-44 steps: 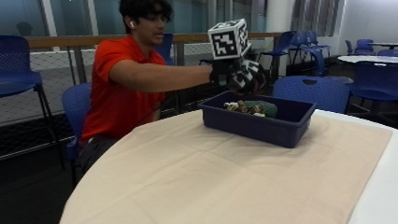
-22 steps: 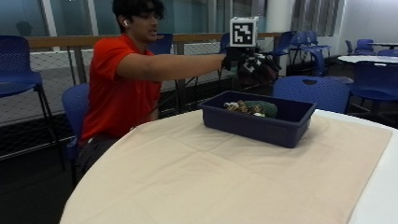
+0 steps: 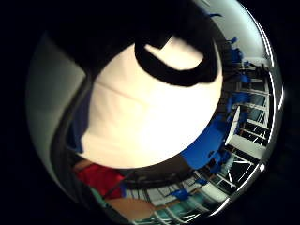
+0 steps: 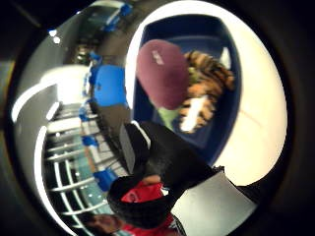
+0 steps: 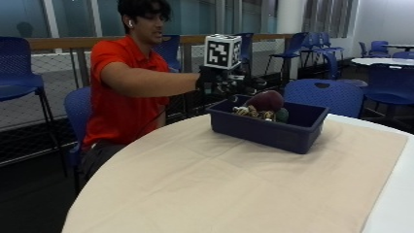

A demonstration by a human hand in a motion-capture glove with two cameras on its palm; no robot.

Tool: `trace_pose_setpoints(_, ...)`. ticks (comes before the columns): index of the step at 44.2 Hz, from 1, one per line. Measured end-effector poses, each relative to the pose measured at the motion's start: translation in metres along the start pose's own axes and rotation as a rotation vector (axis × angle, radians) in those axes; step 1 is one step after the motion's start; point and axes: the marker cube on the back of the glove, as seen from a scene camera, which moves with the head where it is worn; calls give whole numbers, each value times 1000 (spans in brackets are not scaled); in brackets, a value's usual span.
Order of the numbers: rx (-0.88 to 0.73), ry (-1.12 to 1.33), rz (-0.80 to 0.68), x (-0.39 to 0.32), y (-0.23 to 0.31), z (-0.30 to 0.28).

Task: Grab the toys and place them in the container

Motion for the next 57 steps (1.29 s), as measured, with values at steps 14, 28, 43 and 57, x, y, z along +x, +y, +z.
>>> trace_pose_setpoints(14,37,-1,178,118,77,49)
trace_pose_setpoints(28,80,-29,217,165,128,64)
trace_pose_setpoints(43,125,-31,214,180,147,61)
trace_pose_setpoints(57,123,-6,204,172,153,54)
